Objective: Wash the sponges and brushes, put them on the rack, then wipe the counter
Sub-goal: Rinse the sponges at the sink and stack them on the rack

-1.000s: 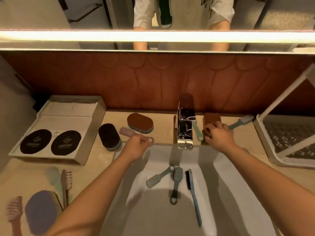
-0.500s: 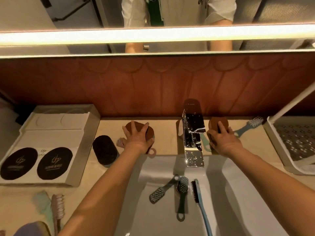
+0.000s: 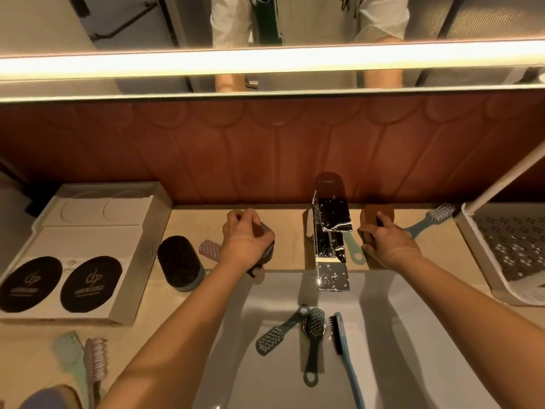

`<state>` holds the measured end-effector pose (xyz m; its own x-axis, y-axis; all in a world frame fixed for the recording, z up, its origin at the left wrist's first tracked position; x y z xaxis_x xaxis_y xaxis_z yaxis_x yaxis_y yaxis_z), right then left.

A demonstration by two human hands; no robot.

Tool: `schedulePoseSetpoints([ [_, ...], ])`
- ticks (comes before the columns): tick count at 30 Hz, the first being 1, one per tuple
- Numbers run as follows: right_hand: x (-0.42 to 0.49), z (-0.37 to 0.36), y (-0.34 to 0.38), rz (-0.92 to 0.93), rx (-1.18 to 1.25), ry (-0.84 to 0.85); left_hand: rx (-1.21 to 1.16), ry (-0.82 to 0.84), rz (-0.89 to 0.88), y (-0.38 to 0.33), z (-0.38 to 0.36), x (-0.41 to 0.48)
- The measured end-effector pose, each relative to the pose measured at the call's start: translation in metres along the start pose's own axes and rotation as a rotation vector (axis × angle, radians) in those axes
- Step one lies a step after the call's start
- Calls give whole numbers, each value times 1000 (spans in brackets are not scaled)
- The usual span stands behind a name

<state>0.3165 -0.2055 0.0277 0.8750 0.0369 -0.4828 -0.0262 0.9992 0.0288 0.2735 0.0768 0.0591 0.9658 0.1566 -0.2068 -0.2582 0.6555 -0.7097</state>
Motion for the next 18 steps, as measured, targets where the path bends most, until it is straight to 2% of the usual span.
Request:
schedulePoseSetpoints([
  [4, -22, -4, -7, -61, 43, -76, -279, -54, -96, -12, 7, -22],
  [6, -38, -10, -11, -77, 139, -187, -415, -22, -77, -11, 8, -37],
  [9, -64, -18, -16, 28, 504, -418, -629, 54, 49, -1, 5, -66],
  [11, -85, -22, -13, 107, 842, -484, -752, 110, 119, 4, 3, -88],
  [13, -112, -28, -7, 118, 1193, -458, -916, 144, 195, 8, -3, -109],
  [15, -138, -41, 0, 51, 1458, -379, -1079, 154, 282, 17, -12, -126],
  [18, -172, -66, 9, -62, 1604, -274, -1272, 222, 388, 30, -39, -152],
])
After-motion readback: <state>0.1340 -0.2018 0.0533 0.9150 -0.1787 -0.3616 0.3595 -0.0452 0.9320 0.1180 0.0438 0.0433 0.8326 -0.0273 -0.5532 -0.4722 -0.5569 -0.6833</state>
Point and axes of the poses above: each hand's wrist, its own x-axis towards the middle knuckle, its own z-axis out of the back of the hand, y = z × x, the point moved 5 cm from there along x, towards the middle knuckle, and after that the axes turned 8 degrees about y, right-handed, at the moved point
